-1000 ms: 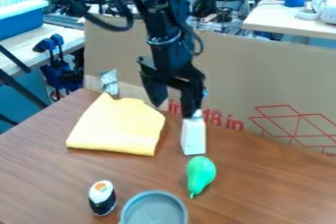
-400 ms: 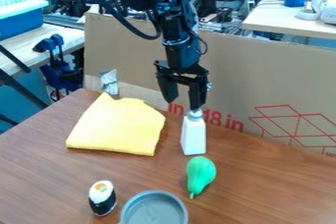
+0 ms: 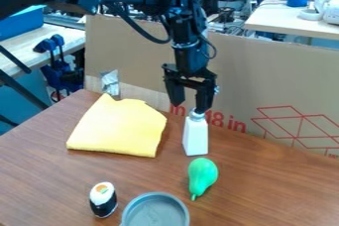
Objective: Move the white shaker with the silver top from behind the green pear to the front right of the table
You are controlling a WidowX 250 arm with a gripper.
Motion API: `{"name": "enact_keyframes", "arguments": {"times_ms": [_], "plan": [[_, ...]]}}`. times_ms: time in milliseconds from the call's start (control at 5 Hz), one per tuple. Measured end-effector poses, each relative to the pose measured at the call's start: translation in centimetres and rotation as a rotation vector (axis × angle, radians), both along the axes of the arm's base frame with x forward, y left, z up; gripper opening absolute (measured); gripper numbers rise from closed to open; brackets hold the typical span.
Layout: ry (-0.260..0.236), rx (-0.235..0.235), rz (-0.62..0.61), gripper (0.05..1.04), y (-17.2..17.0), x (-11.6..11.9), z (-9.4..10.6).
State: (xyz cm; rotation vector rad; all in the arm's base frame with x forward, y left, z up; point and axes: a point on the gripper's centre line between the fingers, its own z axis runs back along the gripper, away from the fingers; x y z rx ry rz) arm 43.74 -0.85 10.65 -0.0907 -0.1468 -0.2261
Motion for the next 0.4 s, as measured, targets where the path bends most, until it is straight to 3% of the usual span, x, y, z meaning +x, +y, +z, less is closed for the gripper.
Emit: {"name": "enact_keyframes", "arguments": {"times_ms": [200,400], "plan": [[0.025,-0.002,-0.006,1.007,-0.62,-0.70,-1.31],[-0.005,-0.001,-0.008,1.007,-0.93,-1.06,-0.37]]}}
